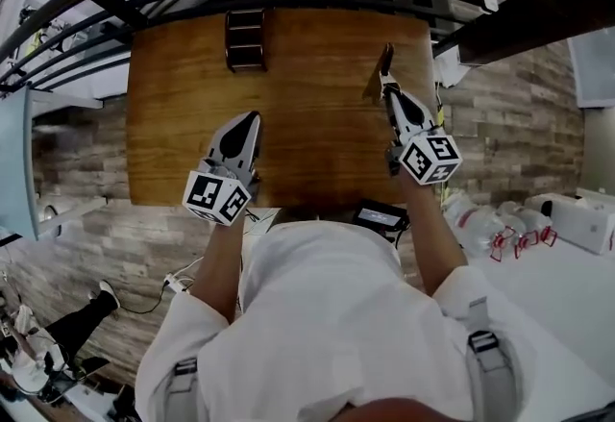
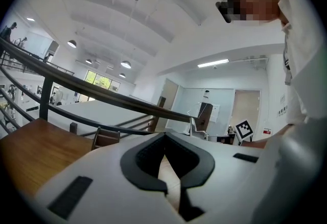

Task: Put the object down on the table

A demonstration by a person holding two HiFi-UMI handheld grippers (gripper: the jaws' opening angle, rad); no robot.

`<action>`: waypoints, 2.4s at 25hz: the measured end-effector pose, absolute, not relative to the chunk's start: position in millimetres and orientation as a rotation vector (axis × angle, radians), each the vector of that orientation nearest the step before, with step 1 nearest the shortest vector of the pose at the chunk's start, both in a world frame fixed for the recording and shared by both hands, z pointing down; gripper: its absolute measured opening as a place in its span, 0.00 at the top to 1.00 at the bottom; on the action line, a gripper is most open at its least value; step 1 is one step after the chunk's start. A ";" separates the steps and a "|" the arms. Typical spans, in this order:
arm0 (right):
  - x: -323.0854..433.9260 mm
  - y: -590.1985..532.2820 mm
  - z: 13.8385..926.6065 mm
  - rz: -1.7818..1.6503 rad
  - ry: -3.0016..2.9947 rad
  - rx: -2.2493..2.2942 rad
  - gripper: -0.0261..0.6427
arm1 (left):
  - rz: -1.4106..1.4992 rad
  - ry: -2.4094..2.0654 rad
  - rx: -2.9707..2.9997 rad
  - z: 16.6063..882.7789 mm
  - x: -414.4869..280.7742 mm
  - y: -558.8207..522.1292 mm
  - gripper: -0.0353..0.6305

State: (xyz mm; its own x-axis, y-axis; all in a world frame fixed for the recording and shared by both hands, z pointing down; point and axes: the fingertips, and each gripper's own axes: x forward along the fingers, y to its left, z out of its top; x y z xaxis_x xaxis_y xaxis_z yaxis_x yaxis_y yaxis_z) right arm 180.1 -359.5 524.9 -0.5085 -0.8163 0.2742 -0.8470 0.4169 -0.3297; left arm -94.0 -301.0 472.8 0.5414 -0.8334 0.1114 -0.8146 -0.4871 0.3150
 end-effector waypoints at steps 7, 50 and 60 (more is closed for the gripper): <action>169.5 -381.3 546.4 0.413 -2.510 1.395 0.92 | -0.068 -1.314 2.436 487.7 -76.2 -311.3 0.92; 139.8 -407.7 680.8 -0.450 -1.910 0.795 0.92 | 0.000 -1.259 2.406 515.5 -45.6 -309.2 0.92; 140.7 -419.2 687.6 -0.460 -1.908 0.786 0.92 | 0.010 -1.253 2.381 527.5 -48.2 -309.6 0.92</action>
